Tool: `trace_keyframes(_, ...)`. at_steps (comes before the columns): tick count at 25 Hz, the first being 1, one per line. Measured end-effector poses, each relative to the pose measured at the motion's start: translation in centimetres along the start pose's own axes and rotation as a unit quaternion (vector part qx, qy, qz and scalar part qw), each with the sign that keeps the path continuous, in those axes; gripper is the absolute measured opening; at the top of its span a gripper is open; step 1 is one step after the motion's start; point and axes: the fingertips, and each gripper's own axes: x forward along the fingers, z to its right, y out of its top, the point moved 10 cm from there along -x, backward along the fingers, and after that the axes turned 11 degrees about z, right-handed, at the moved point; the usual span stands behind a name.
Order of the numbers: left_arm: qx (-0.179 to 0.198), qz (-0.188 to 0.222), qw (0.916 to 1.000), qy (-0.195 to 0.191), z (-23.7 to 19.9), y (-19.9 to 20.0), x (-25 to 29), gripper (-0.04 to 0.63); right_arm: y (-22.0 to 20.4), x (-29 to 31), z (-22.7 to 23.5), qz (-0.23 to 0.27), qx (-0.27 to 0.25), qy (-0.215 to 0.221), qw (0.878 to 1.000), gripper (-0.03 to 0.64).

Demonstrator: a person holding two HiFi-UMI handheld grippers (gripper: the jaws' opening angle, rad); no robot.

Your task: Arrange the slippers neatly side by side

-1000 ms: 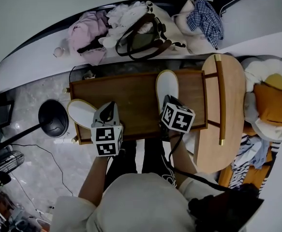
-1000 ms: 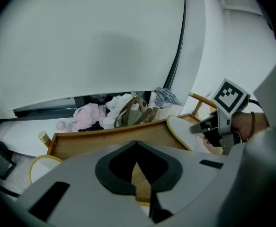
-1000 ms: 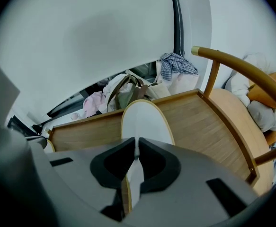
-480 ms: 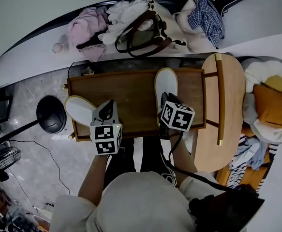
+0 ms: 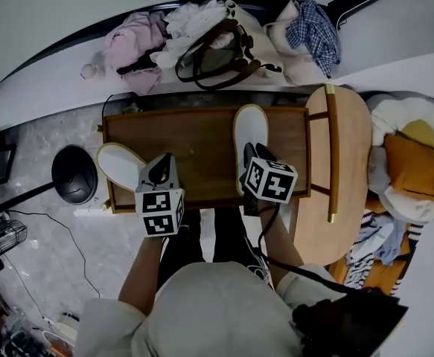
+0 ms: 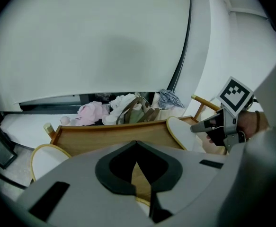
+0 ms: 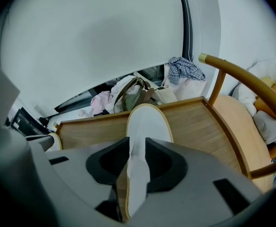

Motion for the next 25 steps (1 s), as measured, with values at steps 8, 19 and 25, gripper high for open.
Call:
trace_keyframes(8, -0.016, 0.021, 0.9994, 0.023, -0.4, 0.3, -1.9, 0.003, 1.1, -2.1, -1.3, 0.01, -0.038, 0.021, 0.999, 0.117)
trace_keyframes(19, -0.06, 0.057, 0.9928, 0.087, -0.9, 1.5, -6.3, 0.003, 2.9, -6.4, -3.6, 0.037, -0.101, 0.073, 0.992, 0.12)
trace_keyframes(25, -0.074, 0.08, 0.9878, 0.111, -0.9, 2.0, -7.8, 0.003, 3.8, -7.5, -5.0, 0.051, -0.134, 0.104, 0.984, 0.12)
